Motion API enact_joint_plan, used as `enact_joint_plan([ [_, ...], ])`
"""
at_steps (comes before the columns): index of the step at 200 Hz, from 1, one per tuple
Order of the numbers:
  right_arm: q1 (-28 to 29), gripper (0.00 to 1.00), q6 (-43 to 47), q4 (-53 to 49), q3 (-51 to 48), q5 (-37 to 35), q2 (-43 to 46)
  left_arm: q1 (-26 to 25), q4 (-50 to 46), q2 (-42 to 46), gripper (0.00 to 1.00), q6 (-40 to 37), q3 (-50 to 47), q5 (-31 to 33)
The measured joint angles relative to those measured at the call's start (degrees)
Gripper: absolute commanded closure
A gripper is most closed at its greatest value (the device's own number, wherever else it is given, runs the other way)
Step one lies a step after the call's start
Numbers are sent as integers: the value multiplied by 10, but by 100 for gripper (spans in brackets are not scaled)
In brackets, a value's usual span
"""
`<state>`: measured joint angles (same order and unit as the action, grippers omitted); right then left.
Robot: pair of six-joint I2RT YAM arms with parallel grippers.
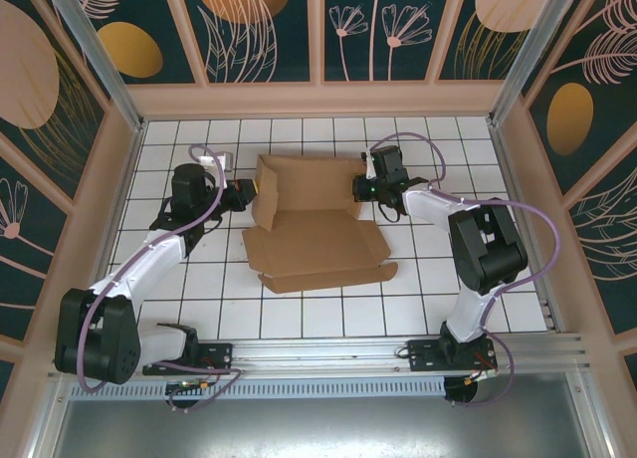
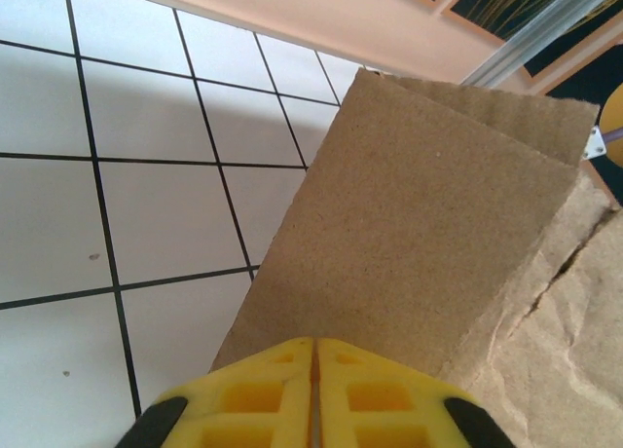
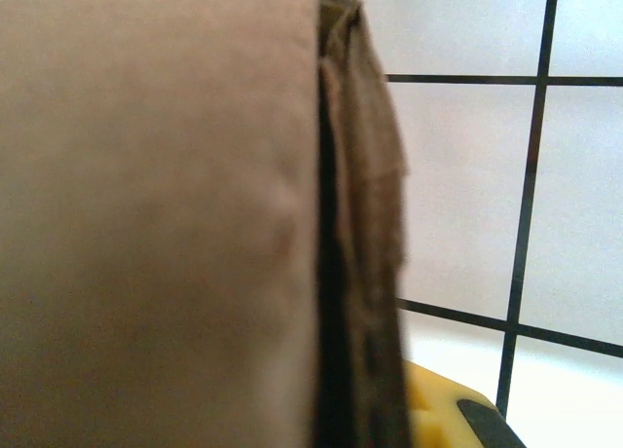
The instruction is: Fold the paper box
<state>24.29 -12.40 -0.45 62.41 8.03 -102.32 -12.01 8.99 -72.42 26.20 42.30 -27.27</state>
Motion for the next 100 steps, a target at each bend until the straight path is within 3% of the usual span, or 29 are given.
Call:
enact_joint_plan([
  [47, -3, 100, 0, 0, 0, 6, -1, 0, -5, 6, 76, -7, 0, -6],
  [100, -6, 100, -2, 1, 0, 9, -2, 0, -8, 21, 81, -10, 0, -8],
])
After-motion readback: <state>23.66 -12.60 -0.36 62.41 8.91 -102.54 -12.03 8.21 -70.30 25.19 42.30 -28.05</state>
